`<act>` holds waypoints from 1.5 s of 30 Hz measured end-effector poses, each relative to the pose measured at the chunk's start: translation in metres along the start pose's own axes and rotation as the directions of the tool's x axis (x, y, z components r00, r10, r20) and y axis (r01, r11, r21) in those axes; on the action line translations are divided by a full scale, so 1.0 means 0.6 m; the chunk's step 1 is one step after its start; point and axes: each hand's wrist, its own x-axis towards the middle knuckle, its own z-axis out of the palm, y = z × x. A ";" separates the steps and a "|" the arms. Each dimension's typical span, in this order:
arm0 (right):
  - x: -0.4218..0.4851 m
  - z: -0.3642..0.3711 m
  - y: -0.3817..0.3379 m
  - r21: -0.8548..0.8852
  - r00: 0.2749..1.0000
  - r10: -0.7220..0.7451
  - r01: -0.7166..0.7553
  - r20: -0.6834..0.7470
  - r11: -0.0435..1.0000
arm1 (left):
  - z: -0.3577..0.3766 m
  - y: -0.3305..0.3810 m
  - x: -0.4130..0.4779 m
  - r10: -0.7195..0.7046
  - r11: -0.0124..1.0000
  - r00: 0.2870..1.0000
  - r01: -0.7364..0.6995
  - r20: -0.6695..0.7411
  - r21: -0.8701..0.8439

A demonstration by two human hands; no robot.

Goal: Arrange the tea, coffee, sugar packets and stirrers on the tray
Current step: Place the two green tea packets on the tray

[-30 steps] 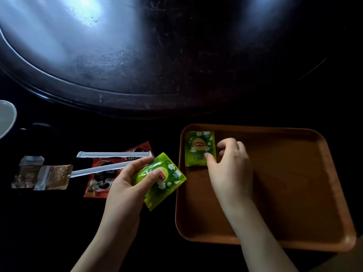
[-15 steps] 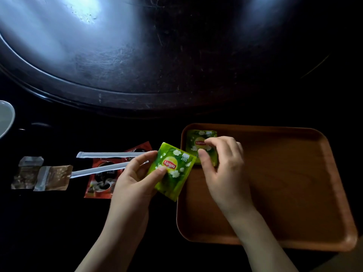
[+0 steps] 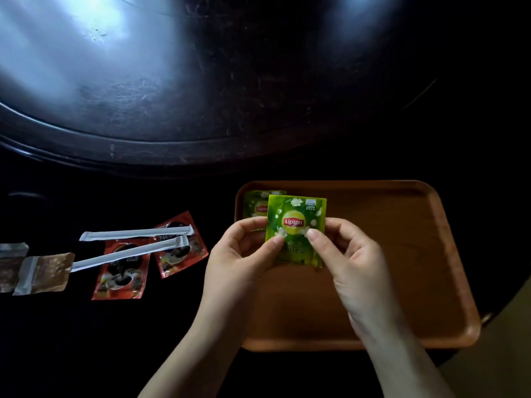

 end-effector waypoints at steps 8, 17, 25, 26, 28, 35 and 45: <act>0.053 -0.064 0.004 -0.306 0.983 -0.058 0.002 -0.173 0.952 | 0.012 -0.034 0.026 0.603 0.344 0.778 -0.452 0.176 0.823; 0.070 -0.034 0.022 -0.831 0.914 -0.387 0.115 -0.127 0.545 | 0.015 -0.051 0.056 0.577 -0.012 0.744 -0.406 0.338 0.914; 0.062 -0.016 0.052 -0.893 0.906 -0.399 0.292 0.143 0.343 | 0.013 -0.057 0.057 0.566 -0.017 0.758 -0.381 0.324 0.924; 0.063 -0.014 0.053 -0.896 0.905 -0.409 0.276 0.120 0.347 | 0.014 -0.057 0.057 0.563 -0.004 0.765 -0.377 0.313 0.926; 0.064 -0.008 0.054 -0.903 0.902 -0.422 0.252 0.088 0.349 | 0.015 -0.057 0.058 0.555 0.006 0.774 -0.371 0.305 0.929; 0.069 -0.005 0.056 -0.908 0.894 -0.441 0.246 0.077 0.340 | 0.014 -0.059 0.060 0.561 -0.009 0.769 -0.363 0.305 0.932; 0.075 -0.014 0.059 -0.890 0.885 -0.448 0.302 0.128 0.342 | 0.015 -0.056 0.064 0.580 0.012 0.751 -0.396 0.316 0.918</act>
